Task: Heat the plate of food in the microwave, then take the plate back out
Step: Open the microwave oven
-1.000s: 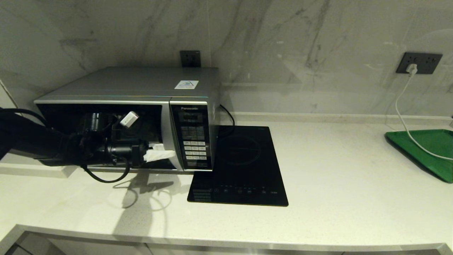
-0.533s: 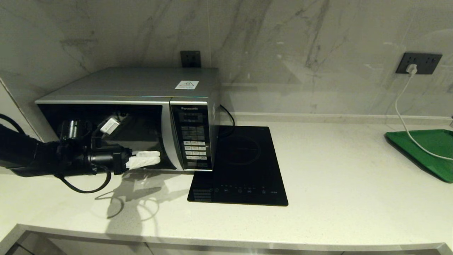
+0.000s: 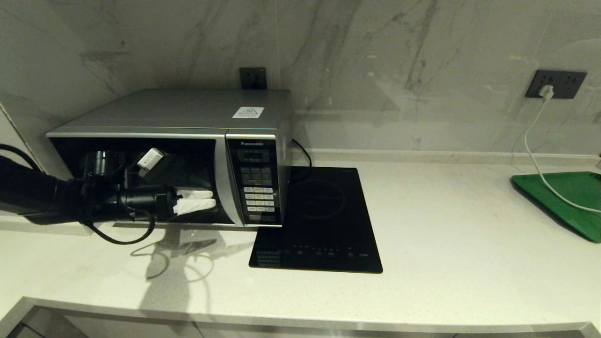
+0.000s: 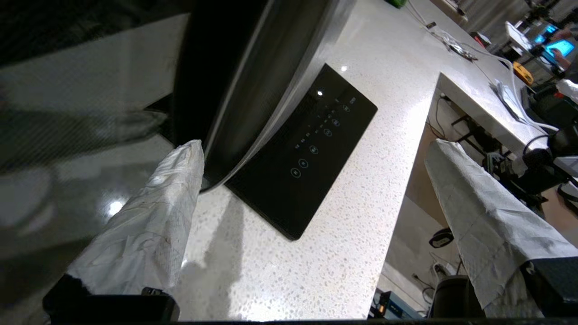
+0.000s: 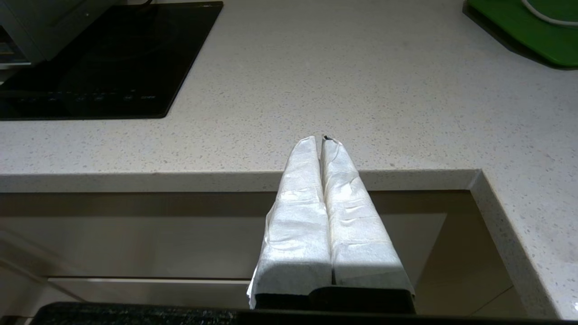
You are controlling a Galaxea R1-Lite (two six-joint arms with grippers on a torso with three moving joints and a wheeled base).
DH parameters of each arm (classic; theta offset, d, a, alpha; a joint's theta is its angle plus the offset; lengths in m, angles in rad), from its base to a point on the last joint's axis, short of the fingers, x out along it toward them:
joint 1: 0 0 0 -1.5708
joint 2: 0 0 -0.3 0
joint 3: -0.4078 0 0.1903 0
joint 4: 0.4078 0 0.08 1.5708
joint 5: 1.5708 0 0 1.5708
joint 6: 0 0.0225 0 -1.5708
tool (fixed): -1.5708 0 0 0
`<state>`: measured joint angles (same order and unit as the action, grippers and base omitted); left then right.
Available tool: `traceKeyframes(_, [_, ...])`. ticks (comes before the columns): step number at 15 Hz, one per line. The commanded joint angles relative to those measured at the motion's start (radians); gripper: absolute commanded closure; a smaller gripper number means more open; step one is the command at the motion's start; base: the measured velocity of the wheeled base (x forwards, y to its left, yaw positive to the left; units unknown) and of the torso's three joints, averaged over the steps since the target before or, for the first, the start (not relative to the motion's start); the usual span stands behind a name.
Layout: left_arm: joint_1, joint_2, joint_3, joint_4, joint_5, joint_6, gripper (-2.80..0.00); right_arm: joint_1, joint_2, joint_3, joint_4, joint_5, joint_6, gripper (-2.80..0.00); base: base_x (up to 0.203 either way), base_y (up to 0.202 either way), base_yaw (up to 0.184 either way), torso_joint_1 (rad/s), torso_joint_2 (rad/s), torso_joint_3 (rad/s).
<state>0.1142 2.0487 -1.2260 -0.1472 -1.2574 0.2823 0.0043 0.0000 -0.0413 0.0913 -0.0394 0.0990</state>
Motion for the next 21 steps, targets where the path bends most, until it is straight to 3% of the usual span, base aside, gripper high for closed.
traceKeyframes(1, [-0.034, 0.011, -0.018, -0.002, -0.008, -0.003, -2.80, 0.000, 0.002, 0.000, 0.001, -0.001, 0.001, 0.00, 0.000, 0.000, 0.000, 0.000, 0.00, 0.000])
traceKeyframes(4, [-0.090, 0.008, -0.015, 0.000, -0.009, -0.012, -2.80, 0.000, 0.002, 0.000, 0.001, -0.001, 0.001, 0.00, 0.000, 0.000, 0.000, 0.000, 0.00, 0.000])
traceKeyframes(9, [-0.098, 0.018, -0.013, 0.009, -0.036, -0.016, -2.80, 0.000, 0.002, 0.000, 0.001, -0.001, 0.001, 0.00, 0.000, 0.000, 0.000, 0.000, 0.00, 0.000])
traceKeyframes(15, [-0.001, -0.053, 0.038, 0.187, -0.138, -0.019, -2.80, 0.000, 0.002, 0.000, 0.001, -0.001, 0.001, 0.00, 0.000, 0.000, 0.000, 0.000, 0.00, 0.000])
traceKeyframes(19, [0.027, -0.024, 0.065, 0.190, -0.130, -0.011, -2.80, 0.000, 0.002, 0.000, 0.001, -0.001, 0.001, 0.00, 0.000, 0.000, 0.000, 0.000, 0.00, 0.000])
traceKeyframes(21, [0.068, -0.037, 0.094, 0.186, -0.090, 0.001, -2.80, 0.000, 0.002, 0.000, 0.001, -0.001, 0.001, 0.00, 0.000, 0.000, 0.000, 0.000, 0.00, 0.000])
